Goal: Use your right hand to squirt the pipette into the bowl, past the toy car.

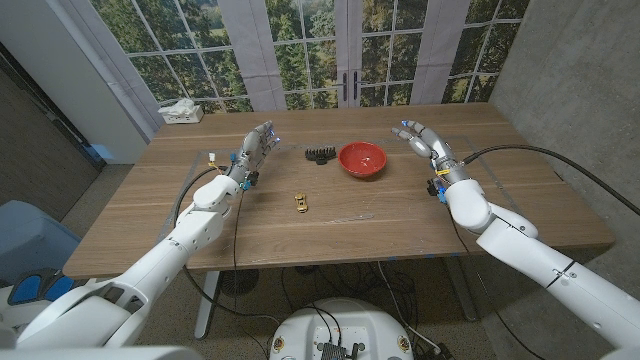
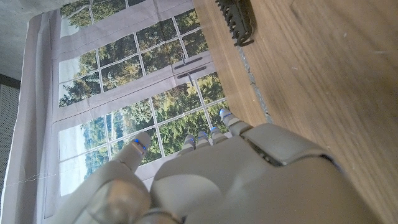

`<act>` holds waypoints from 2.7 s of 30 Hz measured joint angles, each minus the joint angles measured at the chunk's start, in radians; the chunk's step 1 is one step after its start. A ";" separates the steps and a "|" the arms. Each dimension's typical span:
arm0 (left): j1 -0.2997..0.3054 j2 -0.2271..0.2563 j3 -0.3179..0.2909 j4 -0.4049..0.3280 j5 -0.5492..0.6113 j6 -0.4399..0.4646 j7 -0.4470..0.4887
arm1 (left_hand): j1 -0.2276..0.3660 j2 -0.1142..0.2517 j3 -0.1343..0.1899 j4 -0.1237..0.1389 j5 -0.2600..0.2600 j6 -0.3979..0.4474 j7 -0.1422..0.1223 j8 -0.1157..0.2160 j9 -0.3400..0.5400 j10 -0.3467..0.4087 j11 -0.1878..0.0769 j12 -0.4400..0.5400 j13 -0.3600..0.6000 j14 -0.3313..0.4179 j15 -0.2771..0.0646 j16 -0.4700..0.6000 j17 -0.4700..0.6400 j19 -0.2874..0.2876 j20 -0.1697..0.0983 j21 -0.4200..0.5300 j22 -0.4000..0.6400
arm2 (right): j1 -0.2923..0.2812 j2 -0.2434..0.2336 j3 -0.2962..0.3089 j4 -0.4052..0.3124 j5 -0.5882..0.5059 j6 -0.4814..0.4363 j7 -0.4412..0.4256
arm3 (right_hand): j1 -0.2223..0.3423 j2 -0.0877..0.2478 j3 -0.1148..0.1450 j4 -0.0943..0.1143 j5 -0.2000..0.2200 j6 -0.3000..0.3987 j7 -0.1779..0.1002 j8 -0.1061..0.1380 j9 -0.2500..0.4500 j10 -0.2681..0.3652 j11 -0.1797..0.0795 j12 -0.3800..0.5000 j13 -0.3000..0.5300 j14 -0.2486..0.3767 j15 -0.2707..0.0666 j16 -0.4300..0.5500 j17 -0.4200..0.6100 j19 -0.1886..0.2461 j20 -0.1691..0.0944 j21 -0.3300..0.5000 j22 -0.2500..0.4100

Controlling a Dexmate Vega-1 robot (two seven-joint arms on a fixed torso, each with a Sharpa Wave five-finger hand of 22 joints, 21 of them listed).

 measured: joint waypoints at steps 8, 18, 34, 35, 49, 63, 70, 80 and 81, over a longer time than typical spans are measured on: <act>0.005 0.003 0.002 -0.013 0.002 0.003 0.002 | 0.000 0.000 0.000 0.000 0.000 0.000 0.000 0.000 0.000 0.000 0.000 0.000 0.000 0.000 0.000 0.000 0.000 0.000 0.000 0.000 0.000 | -0.027 -0.021 0.004 -0.048 -0.039 -0.041 -0.001 | 0.000 0.000 0.000 0.000 0.002 0.000 0.000 0.000 0.000 0.004 -0.004 0.000 0.000 0.007 -0.007 0.000 0.000 0.000 0.000 0.000 0.000; 0.012 0.011 0.005 -0.033 0.007 0.014 0.008 | 0.000 0.000 -0.003 -0.003 0.000 0.000 0.000 0.000 0.000 0.000 0.000 0.000 0.000 0.000 0.000 0.000 0.000 0.000 0.000 0.000 0.000 | -0.058 -0.052 0.009 -0.110 -0.077 -0.091 0.007 | 0.000 0.000 0.000 0.000 0.008 0.000 0.000 0.000 0.000 0.007 -0.007 0.000 0.000 0.007 -0.007 0.004 0.000 -0.004 -0.004 0.000 0.000; 0.028 0.023 0.008 -0.070 0.016 0.024 0.023 | 0.000 0.000 -0.003 -0.003 0.000 0.000 0.000 0.000 0.000 0.000 0.000 0.000 0.000 0.000 0.000 0.000 0.000 0.000 0.000 0.000 0.000 | -0.097 -0.100 0.012 -0.189 -0.132 -0.161 0.046 | 0.020 -0.009 0.005 -0.005 0.008 0.000 0.000 -0.004 0.005 0.007 -0.007 0.000 0.000 0.007 -0.007 0.004 0.005 0.002 -0.009 0.000 0.000; 0.028 0.023 0.008 -0.071 0.017 0.024 0.023 | 0.000 0.000 -0.003 -0.003 0.000 0.000 0.000 0.000 0.000 0.000 0.000 0.000 0.000 0.000 0.000 0.000 0.000 0.000 0.000 0.000 0.000 | -0.097 -0.100 0.012 -0.190 -0.132 -0.161 0.046 | 0.020 -0.009 0.005 -0.005 0.008 -0.002 -0.002 -0.004 0.005 0.007 -0.007 0.000 0.000 0.007 -0.007 0.004 0.005 0.002 -0.009 0.000 0.000; 0.028 0.022 0.012 -0.074 0.020 0.019 0.017 | 0.000 0.000 -0.003 -0.003 0.004 0.000 0.000 0.000 0.000 0.000 0.000 0.000 0.000 0.000 0.000 0.000 0.000 0.000 0.000 0.000 0.000 | -0.114 -0.134 -0.014 -0.255 -0.205 -0.236 0.086 | 0.017 0.012 0.008 -0.008 0.008 -0.002 -0.009 -0.004 0.005 0.011 -0.011 0.000 0.000 0.002 -0.012 0.008 0.009 0.006 -0.013 0.004 0.000; 0.032 0.029 0.012 -0.080 0.021 0.010 0.006 | 0.000 0.000 -0.003 -0.003 0.004 0.000 0.000 0.000 0.000 0.000 0.000 0.000 0.000 0.000 0.000 0.000 0.000 0.000 0.000 0.000 0.000 | -0.100 -0.146 -0.067 -0.302 -0.297 -0.311 0.139 | 0.039 0.011 0.017 -0.017 0.019 0.002 -0.013 -0.004 0.005 0.011 -0.011 0.000 0.000 0.007 -0.018 0.008 0.009 0.007 -0.015 0.004 0.000; 0.034 0.030 0.011 -0.081 0.019 0.006 -0.001 | 0.000 0.000 -0.003 -0.003 0.004 0.000 0.000 0.000 0.000 0.000 0.000 0.000 0.000 0.000 0.000 0.000 0.000 0.000 0.000 0.000 0.000 | -0.083 -0.146 -0.104 -0.318 -0.343 -0.347 0.179 | 0.061 0.010 0.023 -0.023 0.019 0.007 -0.018 -0.004 0.005 0.016 -0.016 0.000 0.000 0.007 -0.018 0.008 0.009 0.011 -0.018 0.004 0.000; 0.037 0.030 0.009 -0.078 0.014 -0.003 -0.007 | 0.000 0.000 -0.003 -0.003 0.004 0.000 0.000 0.000 0.000 0.000 0.000 0.000 0.000 0.000 0.000 0.000 0.000 0.000 0.000 0.000 0.000 | -0.057 -0.141 -0.150 -0.331 -0.401 -0.392 0.240 | 0.086 0.001 0.033 -0.025 0.025 0.031 -0.019 0.002 0.005 0.029 -0.018 0.000 0.005 0.020 -0.030 0.015 0.009 0.022 -0.014 0.004 0.000; 0.037 0.030 0.008 -0.077 0.014 -0.004 -0.008 | 0.000 0.000 -0.003 -0.003 0.004 0.000 0.000 0.000 0.000 0.000 0.000 0.000 0.000 0.000 0.000 0.000 0.000 0.000 0.000 0.000 0.000 | -0.050 -0.138 -0.162 -0.332 -0.411 -0.398 0.249 | 0.086 0.001 0.033 -0.025 0.025 0.034 -0.016 0.002 0.005 0.036 -0.018 0.000 0.005 0.020 -0.030 0.015 0.009 0.022 -0.014 0.004 0.000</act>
